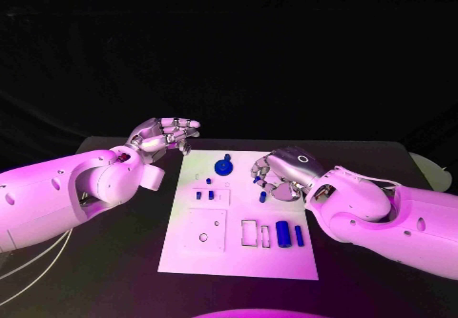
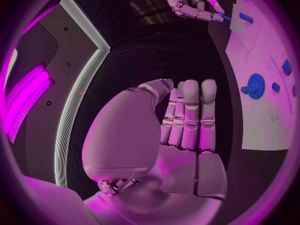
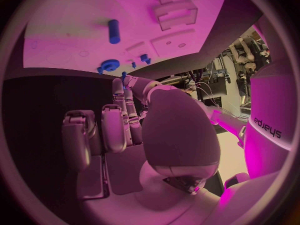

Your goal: Assemble the parts on the task board

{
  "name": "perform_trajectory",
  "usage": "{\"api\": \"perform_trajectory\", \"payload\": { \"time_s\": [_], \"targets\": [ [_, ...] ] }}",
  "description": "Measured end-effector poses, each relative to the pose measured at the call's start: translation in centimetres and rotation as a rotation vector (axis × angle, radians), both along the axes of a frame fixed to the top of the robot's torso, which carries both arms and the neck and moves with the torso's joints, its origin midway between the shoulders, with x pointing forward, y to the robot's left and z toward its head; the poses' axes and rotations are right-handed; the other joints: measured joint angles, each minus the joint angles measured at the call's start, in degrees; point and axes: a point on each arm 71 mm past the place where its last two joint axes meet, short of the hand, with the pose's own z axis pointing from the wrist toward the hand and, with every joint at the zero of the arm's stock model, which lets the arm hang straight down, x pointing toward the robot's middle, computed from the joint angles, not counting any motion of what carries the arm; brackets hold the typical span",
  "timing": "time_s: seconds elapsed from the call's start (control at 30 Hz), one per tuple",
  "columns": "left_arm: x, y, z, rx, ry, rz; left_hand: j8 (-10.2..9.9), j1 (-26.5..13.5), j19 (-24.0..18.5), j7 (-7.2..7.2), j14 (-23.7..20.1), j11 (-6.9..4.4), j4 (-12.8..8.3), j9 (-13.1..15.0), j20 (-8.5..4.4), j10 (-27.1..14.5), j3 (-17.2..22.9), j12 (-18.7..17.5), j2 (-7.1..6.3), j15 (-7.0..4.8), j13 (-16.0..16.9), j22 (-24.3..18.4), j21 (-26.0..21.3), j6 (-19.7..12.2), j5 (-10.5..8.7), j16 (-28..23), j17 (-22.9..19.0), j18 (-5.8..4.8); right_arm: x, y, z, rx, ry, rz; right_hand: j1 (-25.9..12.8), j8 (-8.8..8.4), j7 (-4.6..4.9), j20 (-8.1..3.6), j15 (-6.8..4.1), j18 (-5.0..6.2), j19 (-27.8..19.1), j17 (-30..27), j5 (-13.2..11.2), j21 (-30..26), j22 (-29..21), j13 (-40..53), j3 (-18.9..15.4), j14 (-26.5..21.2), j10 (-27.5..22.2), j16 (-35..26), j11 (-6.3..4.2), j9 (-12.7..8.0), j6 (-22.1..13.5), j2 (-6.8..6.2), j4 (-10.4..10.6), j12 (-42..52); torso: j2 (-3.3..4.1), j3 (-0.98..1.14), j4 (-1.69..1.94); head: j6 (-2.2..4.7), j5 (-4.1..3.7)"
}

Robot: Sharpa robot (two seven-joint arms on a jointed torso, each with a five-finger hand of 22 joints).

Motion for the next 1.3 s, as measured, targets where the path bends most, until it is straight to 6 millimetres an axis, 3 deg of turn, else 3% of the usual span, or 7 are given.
{"api": "perform_trajectory", "payload": {
  "time_s": [0.17,0.3,0.63,1.0,1.3],
  "targets": [
    [0.1,-0.5,0.0,-0.003,0.000,-0.009,0.0,0.0,0.0,0.00,0.0,0.00,0.0,0.0,0.00,0.0,0.0,0.0,0.00,0.00,0.0,0.0,0.0,0.0,0.00,0.0,0.0,0.00,-0.7,2.2,-0.2,0.031,0.013,0.051,0.0,-0.10,0.00,0.00,0.00,0.00,0.0,0.0,0.0,0.0,0.0,0.0,0.0,0.0,0.0,0.0,0.01,0.0,0.0,0.00,0.0,0.0,-0.04,-0.14,0.18,-0.39,1.27],
    [0.1,-1.1,-0.1,-0.007,0.000,-0.019,0.0,0.0,0.0,0.00,0.0,0.00,0.0,0.0,0.00,0.0,0.0,0.0,0.00,0.00,0.0,0.0,0.0,0.0,0.00,0.0,0.0,0.00,-1.2,3.7,-1.4,0.041,0.045,0.079,0.0,-0.06,-0.01,0.00,0.00,0.00,0.0,0.0,0.0,0.0,0.0,0.0,0.0,0.0,0.1,0.0,0.09,0.0,0.0,0.00,0.0,0.0,-0.04,-0.24,0.17,-0.71,2.35],
    [0.3,-2.4,-0.1,-0.016,-0.001,-0.041,0.0,0.0,0.0,0.00,0.0,0.00,0.0,0.0,0.00,0.0,0.0,0.0,0.00,0.00,0.0,0.0,0.0,0.0,0.00,0.0,0.0,0.00,-1.9,6.3,-4.7,0.036,0.123,0.125,0.0,0.13,0.02,0.00,0.00,0.00,0.0,0.0,-0.1,0.0,0.0,-0.1,-0.2,0.0,0.1,0.0,0.10,0.0,-0.1,-0.01,-0.1,0.0,0.07,-0.21,0.20,-1.88,4.65],
    [0.3,-2.8,-0.1,-0.019,-0.002,-0.047,0.0,0.0,0.0,0.00,0.0,0.00,0.0,0.0,0.00,0.0,0.0,0.0,0.00,0.00,0.0,0.0,0.0,0.0,0.00,0.0,0.0,-0.01,-1.8,7.1,-6.1,0.006,0.158,0.132,-0.5,0.11,0.02,0.00,0.01,0.00,0.0,0.0,-0.5,0.0,0.0,0.1,-0.2,0.0,0.1,0.0,0.12,0.0,-0.1,-0.01,-0.1,0.0,0.07,-0.13,0.01,-2.61,5.75],
    [0.3,-3.1,-0.1,-0.020,-0.002,-0.050,0.0,0.0,0.0,0.00,0.0,0.00,0.0,0.0,0.00,0.0,0.0,0.2,0.00,0.00,0.0,0.0,0.0,0.0,0.00,0.0,0.0,-0.01,-2.0,7.7,-7.2,-0.014,0.187,0.143,-0.5,0.06,-0.02,0.00,0.00,0.01,0.0,0.0,-0.5,0.0,0.0,0.1,-0.2,0.0,0.1,0.2,0.12,0.0,-0.2,0.06,-0.1,-0.2,0.08,-0.12,0.08,-2.94,6.26]
  ]
}}
